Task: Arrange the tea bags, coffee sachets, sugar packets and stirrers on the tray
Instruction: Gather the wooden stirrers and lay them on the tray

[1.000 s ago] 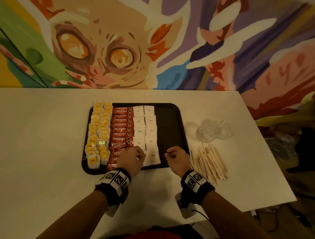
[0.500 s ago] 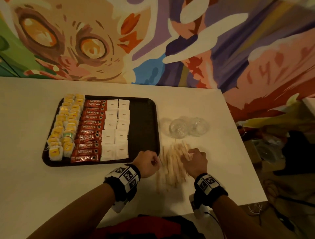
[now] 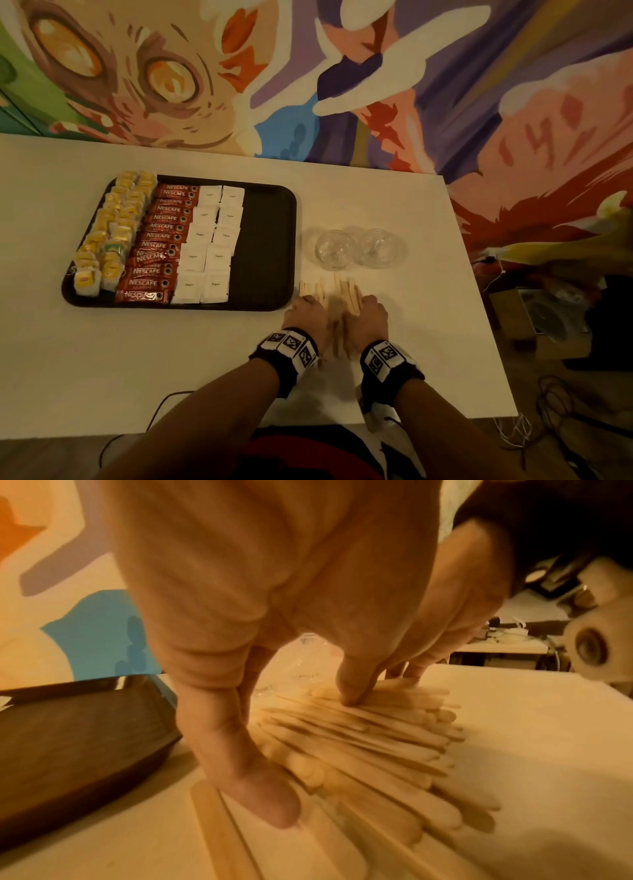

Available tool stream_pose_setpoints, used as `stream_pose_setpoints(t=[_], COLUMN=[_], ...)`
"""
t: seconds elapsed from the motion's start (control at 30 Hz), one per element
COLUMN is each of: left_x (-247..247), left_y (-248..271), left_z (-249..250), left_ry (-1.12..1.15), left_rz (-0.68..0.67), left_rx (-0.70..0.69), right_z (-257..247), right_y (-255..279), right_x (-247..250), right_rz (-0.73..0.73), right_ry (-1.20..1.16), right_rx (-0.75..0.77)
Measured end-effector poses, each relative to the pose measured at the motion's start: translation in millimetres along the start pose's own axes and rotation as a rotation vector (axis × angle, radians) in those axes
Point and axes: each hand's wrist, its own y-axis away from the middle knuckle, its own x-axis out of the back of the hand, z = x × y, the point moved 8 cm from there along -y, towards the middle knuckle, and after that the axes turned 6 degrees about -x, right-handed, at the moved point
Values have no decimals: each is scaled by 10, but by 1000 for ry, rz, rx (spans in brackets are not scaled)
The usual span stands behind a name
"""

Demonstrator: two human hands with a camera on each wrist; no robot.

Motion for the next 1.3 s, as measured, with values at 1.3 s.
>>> stream_pose_setpoints(t=[1.3], left_x=[563], left_y=[57], left_z=[-725], left_ry=[1082], left_rz=[-10], left_rx=[63], right_z=[139], right_y=[-33], right_x=[266], right_rz=[-95], right_ry=[-664], right_rx=[-88])
